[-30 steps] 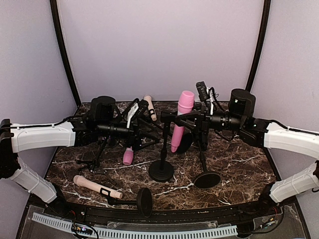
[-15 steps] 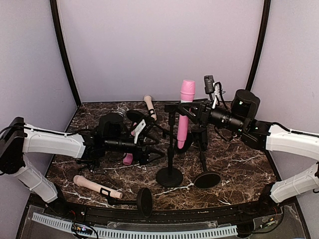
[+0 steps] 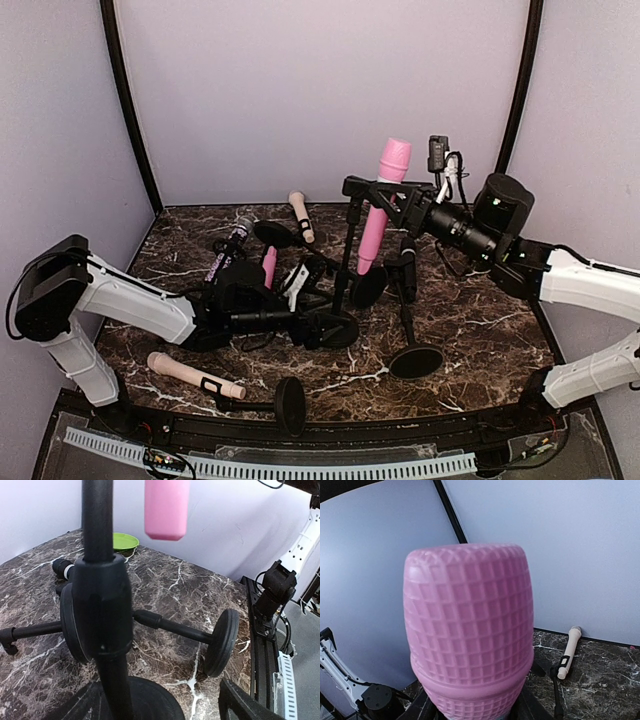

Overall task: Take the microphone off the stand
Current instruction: Pass from the right arm to the left

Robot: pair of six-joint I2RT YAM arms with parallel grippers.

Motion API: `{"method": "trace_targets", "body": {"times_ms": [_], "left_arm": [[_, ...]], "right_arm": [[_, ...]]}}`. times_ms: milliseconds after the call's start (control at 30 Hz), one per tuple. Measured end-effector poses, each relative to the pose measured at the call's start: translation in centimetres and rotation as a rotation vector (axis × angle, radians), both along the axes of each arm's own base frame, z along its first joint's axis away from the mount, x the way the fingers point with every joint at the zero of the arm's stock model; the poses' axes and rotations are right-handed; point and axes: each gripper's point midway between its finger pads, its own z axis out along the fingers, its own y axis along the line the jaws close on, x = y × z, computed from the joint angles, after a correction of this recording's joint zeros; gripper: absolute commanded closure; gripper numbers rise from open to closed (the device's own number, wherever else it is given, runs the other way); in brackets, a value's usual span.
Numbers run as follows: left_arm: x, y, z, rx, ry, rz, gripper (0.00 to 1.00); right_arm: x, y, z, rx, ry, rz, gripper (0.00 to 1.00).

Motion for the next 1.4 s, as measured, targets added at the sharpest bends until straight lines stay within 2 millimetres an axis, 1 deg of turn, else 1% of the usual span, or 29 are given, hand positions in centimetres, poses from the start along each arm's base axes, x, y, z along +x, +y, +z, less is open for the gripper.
{"method": "trace_targets", "body": {"times_ms": [100, 200, 267, 400, 567, 700, 900, 967, 1033, 1067, 1233, 1267, 1400], "left_arm": [[0.8, 0.3, -0.4, 0.011, -0.012, 0.064, 0.17], [1.4, 0.4, -0.2, 0.003, -0.024, 0.100, 0.21], [1.8, 0.5, -0.2, 0.000, -0.025, 0.116, 0.25], [2.0, 0.4, -1.1, 0.012, -0.013, 0.134, 0.31], [2.3, 0.4, -1.9, 0.029, 0.000, 0.155, 0.46], [2.7, 0.0, -1.7, 0.029, -0.001, 0.165, 0.51], [3.4, -0.4, -1.3, 0.023, -0.012, 0.188, 0.53], [3.6, -0.5, -1.2, 0.024, -0.014, 0.195, 0.55], [3.8, -0.7, -1.3, 0.025, -0.014, 0.198, 0.61], [3.8, -0.8, -1.3, 0.026, -0.013, 0.199, 0.66], [4.0, -0.8, -1.2, 0.028, -0.019, 0.204, 0.82], [4.0, -0.8, -1.2, 0.033, -0.031, 0.202, 0.87], [3.0, -1.4, -1.2, 0.043, -0.058, 0.163, 0.99]], "right_arm": [[0.0, -0.2, 0.4, 0.012, -0.002, -0.006, 1.00], [-0.2, -0.3, 0.8, 0.024, -0.005, -0.006, 1.00], [-0.2, -0.4, 1.1, 0.031, -0.007, -0.008, 1.00], [-0.2, -0.6, 1.4, 0.040, -0.007, -0.013, 1.00], [-0.4, -0.7, 2.0, 0.054, -0.011, -0.013, 1.00], [-0.4, -0.7, 2.1, 0.059, -0.011, -0.011, 1.00], [-0.6, -0.5, 2.2, 0.066, -0.001, 0.010, 1.00], [-0.7, -0.5, 2.1, 0.067, 0.001, 0.016, 1.00], [-0.8, -0.4, 2.1, 0.068, 0.003, 0.020, 1.00], [-0.8, -0.4, 2.1, 0.068, 0.003, 0.021, 1.00], [-0.8, -0.4, 2.1, 0.069, 0.007, 0.024, 1.00], [-0.8, -0.4, 2.1, 0.068, 0.007, 0.024, 1.00], [-0.5, -0.6, 1.9, 0.065, 0.014, 0.007, 1.00]]}}
